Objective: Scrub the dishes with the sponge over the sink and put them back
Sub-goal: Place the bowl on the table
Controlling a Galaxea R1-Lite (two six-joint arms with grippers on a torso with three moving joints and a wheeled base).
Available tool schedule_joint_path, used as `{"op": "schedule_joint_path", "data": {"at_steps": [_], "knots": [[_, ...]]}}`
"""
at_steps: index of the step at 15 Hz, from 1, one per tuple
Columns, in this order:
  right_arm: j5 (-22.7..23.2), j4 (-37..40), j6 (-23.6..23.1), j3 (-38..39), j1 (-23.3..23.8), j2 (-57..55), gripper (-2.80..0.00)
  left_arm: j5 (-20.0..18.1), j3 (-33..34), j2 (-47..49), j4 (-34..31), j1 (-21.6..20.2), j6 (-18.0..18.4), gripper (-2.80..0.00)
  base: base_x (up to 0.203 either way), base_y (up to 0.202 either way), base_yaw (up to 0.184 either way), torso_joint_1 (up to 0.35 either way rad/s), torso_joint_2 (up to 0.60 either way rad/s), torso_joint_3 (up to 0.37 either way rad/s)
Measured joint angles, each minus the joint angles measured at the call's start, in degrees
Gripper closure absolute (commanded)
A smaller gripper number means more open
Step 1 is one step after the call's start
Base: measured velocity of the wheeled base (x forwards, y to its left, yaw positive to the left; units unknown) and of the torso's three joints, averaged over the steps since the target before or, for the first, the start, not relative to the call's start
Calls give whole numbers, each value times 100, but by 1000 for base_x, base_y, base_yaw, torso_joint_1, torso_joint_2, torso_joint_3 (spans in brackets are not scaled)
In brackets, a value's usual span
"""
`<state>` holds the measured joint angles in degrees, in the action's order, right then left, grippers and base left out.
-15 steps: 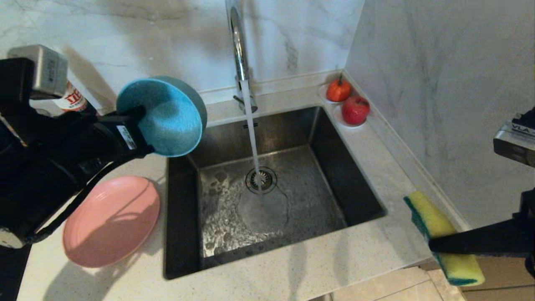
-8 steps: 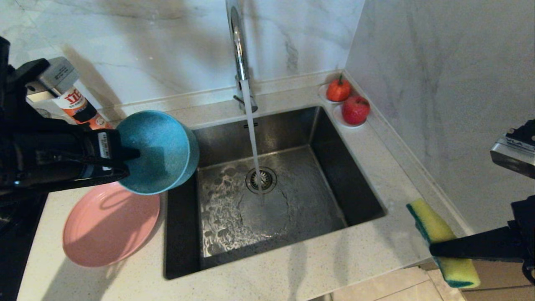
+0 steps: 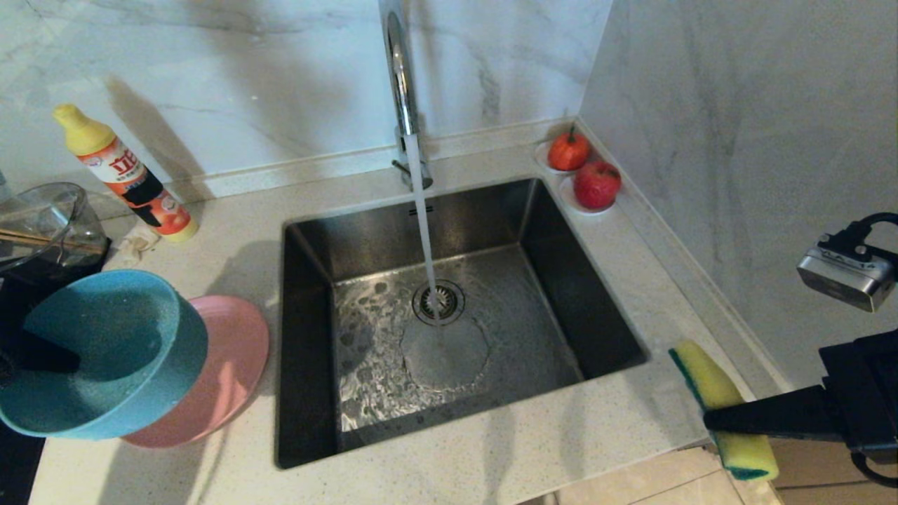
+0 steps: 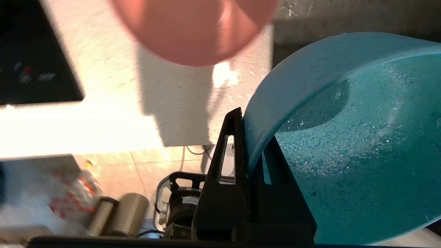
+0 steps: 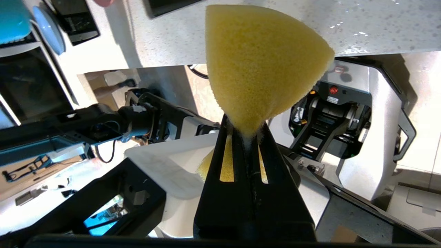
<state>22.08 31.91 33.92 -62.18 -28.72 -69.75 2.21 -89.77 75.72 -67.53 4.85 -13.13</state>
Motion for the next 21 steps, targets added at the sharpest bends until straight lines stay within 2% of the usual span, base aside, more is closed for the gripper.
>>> {"op": "schedule_joint_path", "data": {"at_steps": [4,9,17,21], "knots": [[-8,-13,-101,86,119,33,0,-50,-55,0,-46,-1044,-40,0,0,0,0,0,0,0],[-3,-256,-166,232,184,23,0,-530,69,122,102,-2576,-133,0,0,0,0,0,0,0],[9,-595,-181,224,254,-287,0,-912,100,1348,1018,-4990,-257,0,0,0,0,0,0,0],[11,-606,-183,238,254,-423,0,-997,105,2119,1566,-5925,-250,0,0,0,0,0,0,0]]}}
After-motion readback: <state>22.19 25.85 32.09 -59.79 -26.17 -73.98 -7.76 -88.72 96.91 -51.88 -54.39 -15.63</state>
